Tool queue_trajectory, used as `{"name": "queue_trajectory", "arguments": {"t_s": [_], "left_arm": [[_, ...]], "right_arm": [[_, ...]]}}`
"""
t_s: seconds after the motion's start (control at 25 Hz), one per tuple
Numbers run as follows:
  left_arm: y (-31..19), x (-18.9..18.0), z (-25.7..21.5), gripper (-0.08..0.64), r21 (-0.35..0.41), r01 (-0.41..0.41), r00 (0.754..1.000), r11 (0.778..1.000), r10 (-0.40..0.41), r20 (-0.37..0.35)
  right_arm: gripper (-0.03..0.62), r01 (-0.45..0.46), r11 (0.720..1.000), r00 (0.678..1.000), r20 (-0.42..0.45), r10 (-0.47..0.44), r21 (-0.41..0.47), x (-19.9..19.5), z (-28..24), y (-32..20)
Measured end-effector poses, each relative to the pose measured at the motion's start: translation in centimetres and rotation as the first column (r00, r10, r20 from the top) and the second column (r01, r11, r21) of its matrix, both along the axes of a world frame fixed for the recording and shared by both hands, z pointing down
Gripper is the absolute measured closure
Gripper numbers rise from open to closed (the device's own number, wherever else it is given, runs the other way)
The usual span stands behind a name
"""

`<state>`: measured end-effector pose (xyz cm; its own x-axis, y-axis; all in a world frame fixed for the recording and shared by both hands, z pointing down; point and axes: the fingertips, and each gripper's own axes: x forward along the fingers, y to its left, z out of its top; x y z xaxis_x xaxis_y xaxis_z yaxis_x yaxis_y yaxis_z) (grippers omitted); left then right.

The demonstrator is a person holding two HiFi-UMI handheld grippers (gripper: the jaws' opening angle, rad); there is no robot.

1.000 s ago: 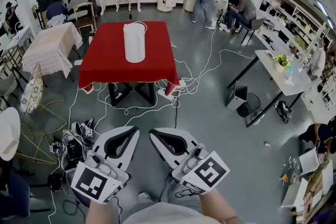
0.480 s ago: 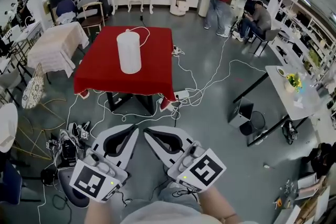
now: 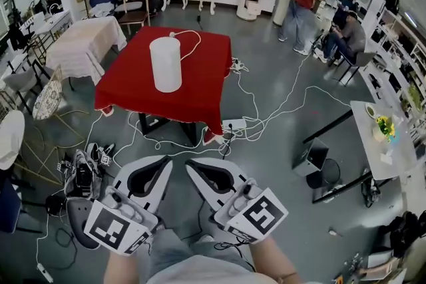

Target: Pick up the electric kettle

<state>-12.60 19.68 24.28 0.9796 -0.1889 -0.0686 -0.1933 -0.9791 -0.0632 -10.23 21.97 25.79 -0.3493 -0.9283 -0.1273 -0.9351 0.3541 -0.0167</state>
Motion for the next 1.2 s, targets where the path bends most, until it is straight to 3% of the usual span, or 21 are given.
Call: {"name": "queue_trajectory", "arguments": {"t_s": [0.24,0.68,1.2], "left_arm": [[-2.0,1.2,1.2,0.551,-0.013,0.008,1.0,1.0,-0.008,0.03],[-11.5,3.8,0.6,0.55,-0.001,-0.044,0.999,0.999,0.044,0.013],[-22.9,1.6,0.5,0.551,0.012,-0.064,0.998,0.998,0.064,-0.002]], "right_arm": [[0.586,0.013,1.0,1.0,0.021,-0.012,-0.013,1.2,1.0,-2.2],[0.586,-0.032,0.999,0.999,0.002,0.032,-0.015,3.3,0.1,-11.6],[0.586,-0.065,0.998,0.998,-0.02,0.065,-0.004,1.5,-0.4,-23.1]]}}
